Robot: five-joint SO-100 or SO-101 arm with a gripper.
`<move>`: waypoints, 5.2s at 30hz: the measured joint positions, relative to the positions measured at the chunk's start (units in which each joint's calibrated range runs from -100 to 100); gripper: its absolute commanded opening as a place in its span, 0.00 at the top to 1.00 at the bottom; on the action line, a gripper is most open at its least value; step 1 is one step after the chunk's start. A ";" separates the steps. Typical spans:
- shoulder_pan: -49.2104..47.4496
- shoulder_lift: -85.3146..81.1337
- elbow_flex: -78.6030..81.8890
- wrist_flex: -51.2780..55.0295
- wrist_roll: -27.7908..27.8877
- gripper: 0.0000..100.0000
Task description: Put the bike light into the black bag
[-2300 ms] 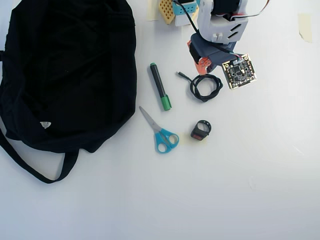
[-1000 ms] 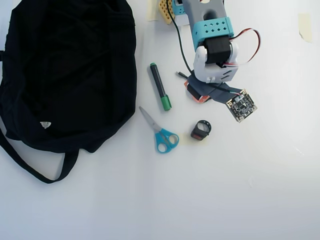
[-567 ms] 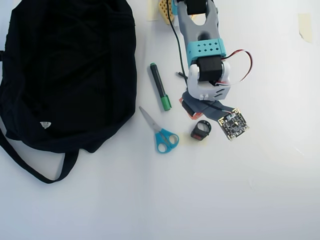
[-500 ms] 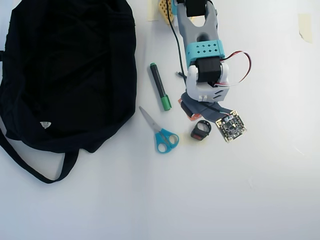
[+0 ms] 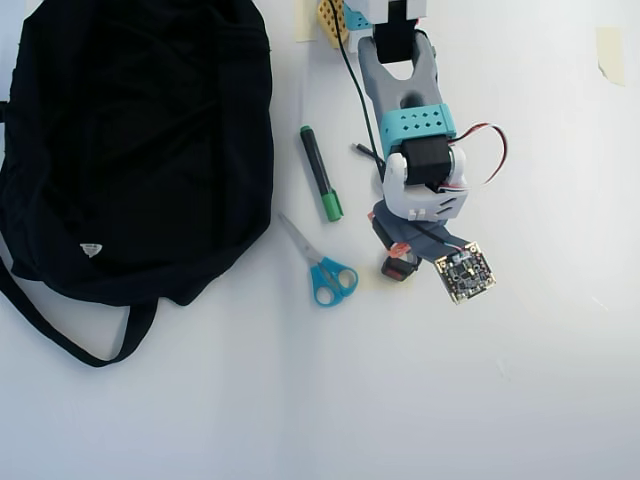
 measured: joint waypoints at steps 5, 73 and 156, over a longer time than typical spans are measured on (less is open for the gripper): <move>-0.37 0.17 -0.31 0.00 -0.63 0.81; -1.25 8.72 -1.10 -1.63 0.10 0.86; -1.54 10.13 -10.38 6.01 3.32 0.71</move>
